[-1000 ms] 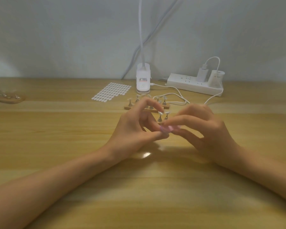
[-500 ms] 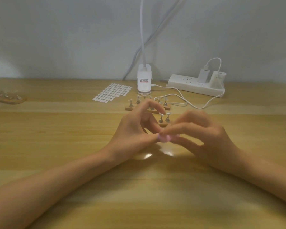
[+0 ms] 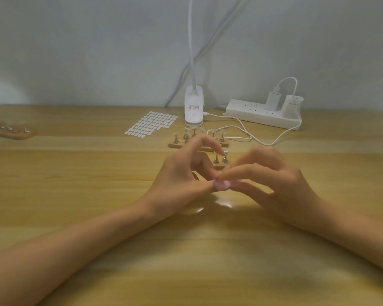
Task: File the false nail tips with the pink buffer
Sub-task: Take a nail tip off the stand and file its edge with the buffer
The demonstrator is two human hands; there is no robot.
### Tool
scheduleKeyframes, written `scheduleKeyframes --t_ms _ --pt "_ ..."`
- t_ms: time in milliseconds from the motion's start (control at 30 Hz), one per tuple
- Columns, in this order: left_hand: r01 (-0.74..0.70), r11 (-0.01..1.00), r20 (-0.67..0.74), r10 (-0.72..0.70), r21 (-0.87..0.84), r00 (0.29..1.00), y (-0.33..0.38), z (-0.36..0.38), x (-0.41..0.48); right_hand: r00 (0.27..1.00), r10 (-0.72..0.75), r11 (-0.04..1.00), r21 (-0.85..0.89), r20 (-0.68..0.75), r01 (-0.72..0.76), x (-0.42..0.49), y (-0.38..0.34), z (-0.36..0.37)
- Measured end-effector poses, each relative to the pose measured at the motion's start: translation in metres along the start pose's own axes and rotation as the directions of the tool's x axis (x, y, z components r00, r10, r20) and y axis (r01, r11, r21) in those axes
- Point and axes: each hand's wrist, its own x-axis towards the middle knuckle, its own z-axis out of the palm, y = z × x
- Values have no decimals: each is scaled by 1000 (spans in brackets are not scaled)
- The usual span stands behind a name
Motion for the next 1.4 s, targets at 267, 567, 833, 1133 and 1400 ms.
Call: scheduleKeyframes --t_ms 267,567,833,1133,1400 --pt "7 1000 -4 -7 -1 1000 -1 0 0 1000 8 999 32 18 -8 1 1 -1" --pt "24 1000 -15 -24 -12 1000 -1 -1 0 997 73 997 30 -1 -73 2 3 -1" --pt "26 1000 -12 -26 -13 1000 -2 0 1 998 64 998 21 -11 -64 1 2 -1" --pt "11 1000 -5 -11 -11 1000 -1 0 0 1000 25 999 41 -2 -25 0 -1 -1" --pt "11 1000 -3 -11 -19 1000 -1 0 0 1000 6 998 68 13 -6 1 -2 0"
